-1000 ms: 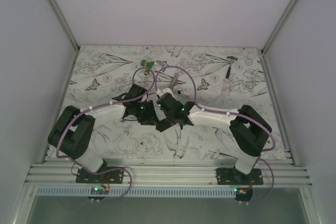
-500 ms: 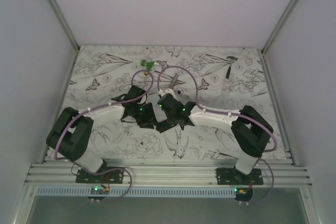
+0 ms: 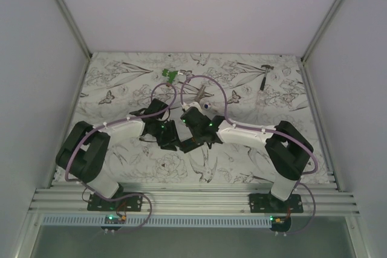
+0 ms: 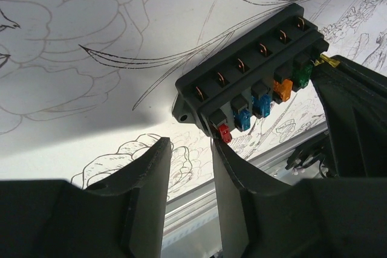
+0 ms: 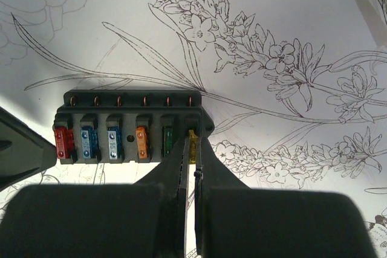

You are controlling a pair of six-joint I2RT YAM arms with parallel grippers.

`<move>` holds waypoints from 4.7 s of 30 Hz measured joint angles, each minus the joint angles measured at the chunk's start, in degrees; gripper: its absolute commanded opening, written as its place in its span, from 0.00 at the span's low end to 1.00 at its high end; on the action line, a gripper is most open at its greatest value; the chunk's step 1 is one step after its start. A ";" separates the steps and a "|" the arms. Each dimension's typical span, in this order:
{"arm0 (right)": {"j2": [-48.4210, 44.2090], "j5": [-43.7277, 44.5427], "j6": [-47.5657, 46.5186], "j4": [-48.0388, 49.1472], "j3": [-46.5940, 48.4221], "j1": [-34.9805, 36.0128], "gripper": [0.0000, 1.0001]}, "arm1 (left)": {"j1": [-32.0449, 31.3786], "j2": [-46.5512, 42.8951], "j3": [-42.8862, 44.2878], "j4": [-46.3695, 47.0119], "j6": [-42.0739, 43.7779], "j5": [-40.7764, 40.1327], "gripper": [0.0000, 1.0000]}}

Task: Snap on the fuse box
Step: Install the fuse at the fuse box base.

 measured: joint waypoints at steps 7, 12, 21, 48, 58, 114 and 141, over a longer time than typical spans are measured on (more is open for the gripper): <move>0.85 -0.87 -1.07 -1.40 1.27 -0.22 0.00 | 0.02 1.60 1.51 -1.33 -0.42 0.09 0.35; 1.90 -0.81 -2.45 -3.04 2.71 -0.24 0.00 | 0.02 2.32 1.84 -1.49 -0.42 0.15 0.35; 1.70 -1.09 -2.64 -3.39 2.78 -0.28 0.00 | 0.00 2.32 1.84 -1.57 -0.42 0.15 0.35; -1.92 -4.90 -1.88 -5.33 0.35 -0.66 0.14 | 0.02 1.36 1.22 -1.51 -3.89 -0.94 0.35; -2.56 -8.22 -0.63 -8.59 0.04 -0.66 0.21 | 0.00 1.36 1.22 -1.51 -3.87 -0.83 0.35; -7.19 -9.81 6.82 -12.22 0.07 -0.66 0.31 | -1.66 0.11 1.05 -1.42 -3.85 -0.31 0.35; -5.27 -9.05 7.08 -12.31 0.00 -0.66 0.00 | -2.36 0.11 0.94 -1.40 -3.87 -0.31 0.35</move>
